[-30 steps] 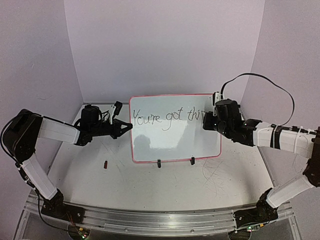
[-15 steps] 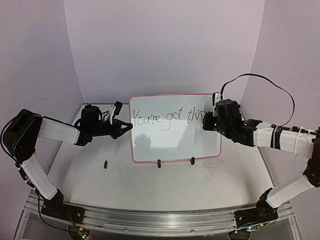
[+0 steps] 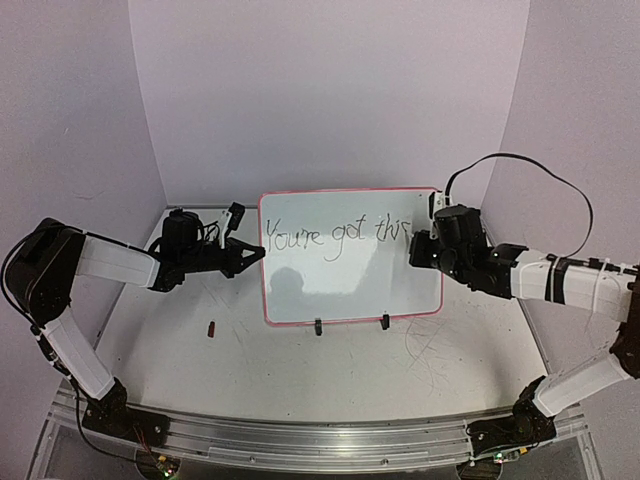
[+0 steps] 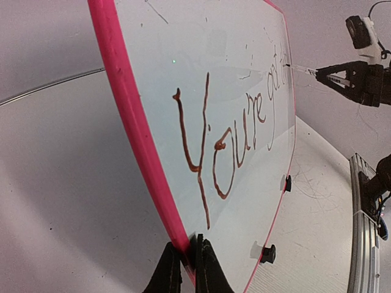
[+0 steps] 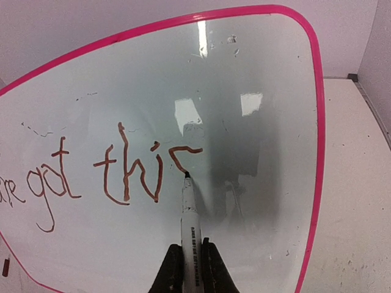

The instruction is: Write a sentence on the whiteboard

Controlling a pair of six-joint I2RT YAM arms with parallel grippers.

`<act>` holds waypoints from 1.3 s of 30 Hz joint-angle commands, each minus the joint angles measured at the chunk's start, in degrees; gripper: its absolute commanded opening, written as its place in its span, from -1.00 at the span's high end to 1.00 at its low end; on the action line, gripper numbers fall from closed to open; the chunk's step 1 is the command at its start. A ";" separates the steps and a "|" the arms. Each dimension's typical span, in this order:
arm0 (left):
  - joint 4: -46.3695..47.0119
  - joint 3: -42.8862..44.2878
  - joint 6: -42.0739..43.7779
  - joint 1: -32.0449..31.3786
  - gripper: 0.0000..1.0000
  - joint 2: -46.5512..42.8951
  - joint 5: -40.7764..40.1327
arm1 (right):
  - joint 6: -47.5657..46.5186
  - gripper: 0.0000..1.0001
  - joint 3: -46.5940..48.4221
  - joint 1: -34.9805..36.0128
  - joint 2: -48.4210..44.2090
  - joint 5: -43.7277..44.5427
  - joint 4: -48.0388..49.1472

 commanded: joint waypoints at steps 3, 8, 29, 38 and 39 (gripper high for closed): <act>-3.41 1.17 4.70 -2.02 1.00 0.93 -2.60 | 1.25 1.00 -1.11 -0.27 -2.04 1.76 -2.30; -3.41 1.13 4.71 -2.02 1.00 1.00 -2.60 | 1.77 1.00 -1.86 -0.18 -2.22 1.40 -2.56; -3.45 1.10 4.79 -2.10 1.00 0.93 -2.67 | 2.19 1.00 1.40 2.47 2.53 -0.30 0.03; -3.44 1.17 4.79 -2.10 1.00 0.93 -2.78 | 2.05 1.00 -0.79 2.40 -4.02 3.32 -0.28; -3.44 1.25 4.79 -2.11 1.00 0.93 -2.80 | 1.93 1.00 -1.05 2.30 -4.52 3.81 -0.74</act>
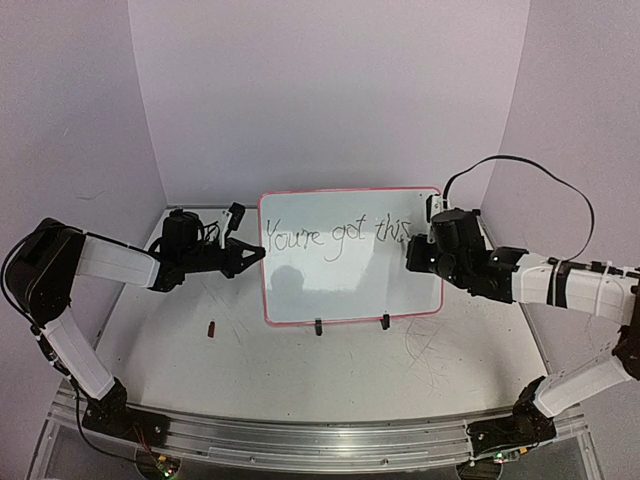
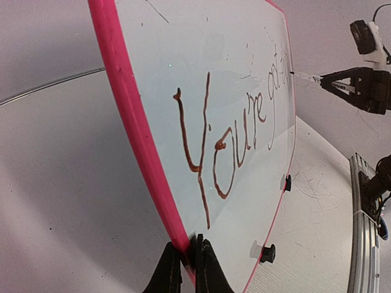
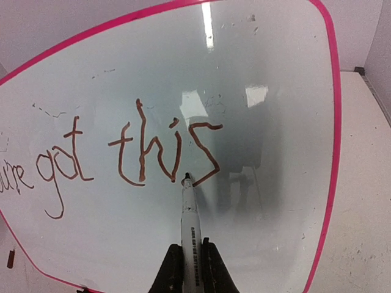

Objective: Write a sentence on the whiteboard
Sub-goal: Write a sentence on the whiteboard, then place the whiteboard at the center of the board.

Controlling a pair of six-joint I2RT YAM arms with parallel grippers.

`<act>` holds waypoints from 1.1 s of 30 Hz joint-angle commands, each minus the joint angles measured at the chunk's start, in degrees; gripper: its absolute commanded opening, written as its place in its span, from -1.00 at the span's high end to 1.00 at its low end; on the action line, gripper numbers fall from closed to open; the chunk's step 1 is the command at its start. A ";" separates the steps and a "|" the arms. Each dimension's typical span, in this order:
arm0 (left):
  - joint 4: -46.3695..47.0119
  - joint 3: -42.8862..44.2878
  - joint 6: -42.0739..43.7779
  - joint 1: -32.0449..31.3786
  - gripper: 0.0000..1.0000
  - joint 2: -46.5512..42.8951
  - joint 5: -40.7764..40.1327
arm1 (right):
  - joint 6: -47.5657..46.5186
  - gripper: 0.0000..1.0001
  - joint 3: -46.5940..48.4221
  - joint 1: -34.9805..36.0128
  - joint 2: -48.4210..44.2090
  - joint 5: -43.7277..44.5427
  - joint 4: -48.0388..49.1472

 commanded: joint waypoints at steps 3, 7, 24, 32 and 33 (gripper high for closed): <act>-3.47 1.16 4.78 -2.06 1.00 0.84 -2.75 | 0.15 1.00 -1.12 -1.20 -4.68 3.76 -0.13; -3.48 0.98 4.77 -2.06 1.00 0.39 -2.92 | 0.21 1.00 -1.38 -2.01 -4.44 3.48 -1.54; -3.48 1.17 4.77 -2.06 1.00 0.76 -2.84 | -0.48 1.00 -0.78 -2.69 -2.73 2.52 -1.68; -3.49 1.23 4.77 -2.07 1.00 0.91 -2.77 | -0.08 1.00 -0.69 -2.68 -1.57 3.22 -1.40; -3.49 1.24 4.77 -2.06 1.00 0.93 -2.78 | 0.00 1.00 -0.57 -2.66 -1.43 3.43 -1.39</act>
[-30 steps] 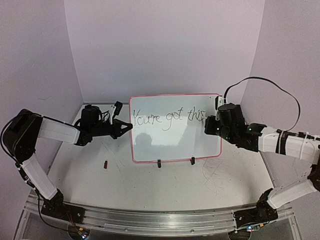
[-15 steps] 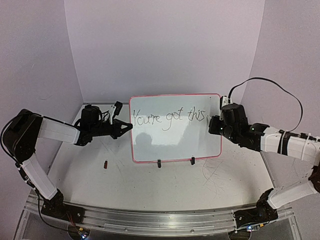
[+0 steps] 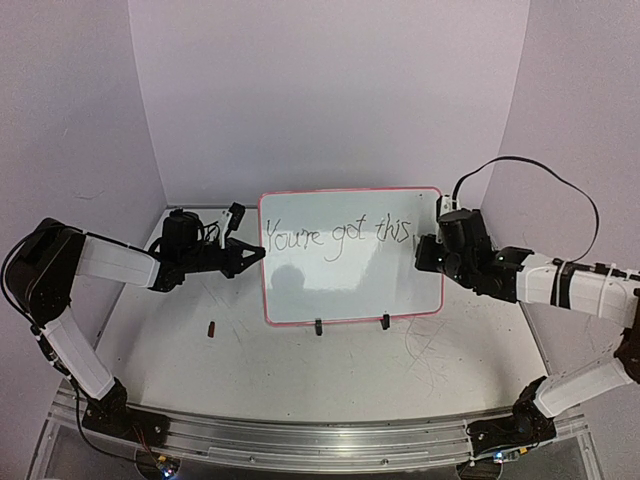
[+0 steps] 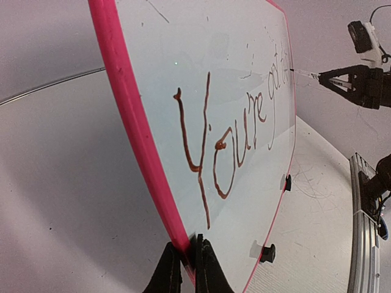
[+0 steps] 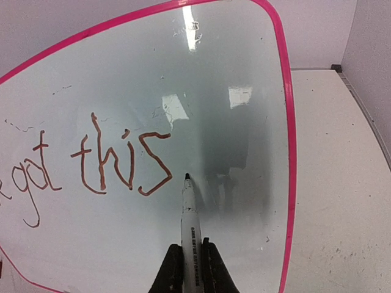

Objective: Write a sentence on the whiteboard
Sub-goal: Place the whiteboard at the center of the board.

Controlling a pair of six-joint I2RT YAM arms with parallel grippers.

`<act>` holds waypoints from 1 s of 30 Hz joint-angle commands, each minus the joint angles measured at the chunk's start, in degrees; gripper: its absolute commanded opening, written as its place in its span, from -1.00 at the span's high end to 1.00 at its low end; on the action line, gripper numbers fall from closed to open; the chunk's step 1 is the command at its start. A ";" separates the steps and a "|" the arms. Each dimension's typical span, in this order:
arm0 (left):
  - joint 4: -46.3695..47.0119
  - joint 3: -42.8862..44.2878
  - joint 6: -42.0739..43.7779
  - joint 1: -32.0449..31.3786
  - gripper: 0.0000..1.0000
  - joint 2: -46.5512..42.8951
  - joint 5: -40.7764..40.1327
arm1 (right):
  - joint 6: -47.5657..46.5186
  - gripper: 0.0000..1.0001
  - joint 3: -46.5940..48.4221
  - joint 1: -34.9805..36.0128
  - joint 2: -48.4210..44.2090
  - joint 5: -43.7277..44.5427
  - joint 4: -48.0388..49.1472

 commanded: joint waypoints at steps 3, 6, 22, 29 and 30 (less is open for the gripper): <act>-3.44 1.25 4.75 -2.09 1.00 0.95 -2.75 | 0.23 1.00 1.08 -0.22 1.25 1.79 0.25; -3.46 1.13 4.80 -2.07 1.00 0.85 -2.78 | 0.24 1.00 1.36 -0.22 1.45 2.29 0.12; -3.68 0.73 4.13 -2.10 0.95 -0.77 -4.85 | -3.98 1.00 -1.94 0.49 -21.52 -1.97 -0.27; -6.19 0.35 3.71 -2.06 0.30 -6.07 -9.66 | -8.40 1.00 -0.41 0.47 -21.90 -5.62 -5.14; -6.31 -0.37 2.96 -2.08 0.22 -7.89 -10.42 | -9.46 1.00 0.04 0.50 -21.64 -5.79 -5.14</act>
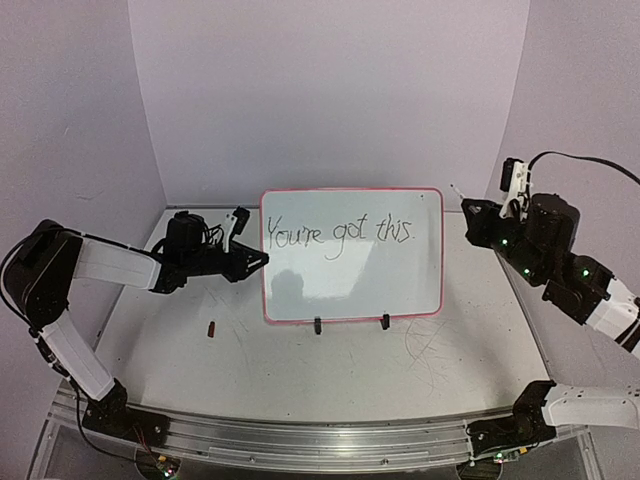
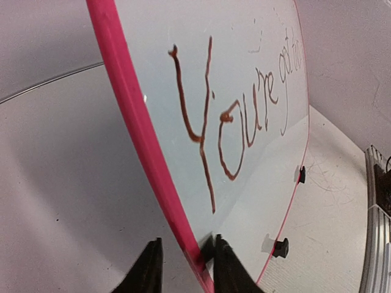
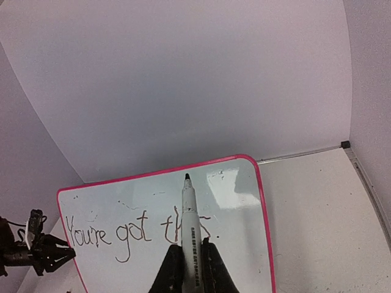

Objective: Write a sentence on the whiteboard
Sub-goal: Place the whiteboard at the center of the board, then write with the pen cap at the corner of the board.

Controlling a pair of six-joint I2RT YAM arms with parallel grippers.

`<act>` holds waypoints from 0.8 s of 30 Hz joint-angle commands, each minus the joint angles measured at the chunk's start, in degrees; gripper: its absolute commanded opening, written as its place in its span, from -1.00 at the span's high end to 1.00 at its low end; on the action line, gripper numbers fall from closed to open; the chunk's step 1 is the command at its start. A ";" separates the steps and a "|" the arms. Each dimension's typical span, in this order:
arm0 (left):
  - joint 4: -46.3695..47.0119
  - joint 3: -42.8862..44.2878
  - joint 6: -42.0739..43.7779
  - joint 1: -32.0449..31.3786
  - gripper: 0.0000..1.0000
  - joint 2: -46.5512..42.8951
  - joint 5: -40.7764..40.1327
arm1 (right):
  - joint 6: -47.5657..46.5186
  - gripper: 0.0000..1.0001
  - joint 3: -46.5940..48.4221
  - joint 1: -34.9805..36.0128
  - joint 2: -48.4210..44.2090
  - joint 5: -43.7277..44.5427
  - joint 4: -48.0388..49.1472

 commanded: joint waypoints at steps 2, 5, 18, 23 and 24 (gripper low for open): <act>-2.71 -1.83 -0.98 -0.29 0.07 -11.50 -6.85 | -6.21 1.00 1.08 0.14 3.76 -3.42 -3.60; -6.03 -4.54 -4.01 -0.28 -0.10 -19.22 -10.94 | -9.01 1.00 1.51 0.13 4.81 -4.57 -2.96; -53.26 -2.10 -37.42 -0.28 -0.53 -30.88 -30.77 | -17.63 1.00 -1.20 0.13 7.27 -22.14 2.33; -56.16 -2.30 -37.00 -0.28 -0.31 -22.65 -30.65 | -17.70 1.00 -2.16 0.13 5.07 -25.31 2.84; -56.24 -1.65 -36.13 -0.28 -0.29 -20.65 -30.83 | -17.73 1.00 -2.30 0.13 4.74 -26.00 2.95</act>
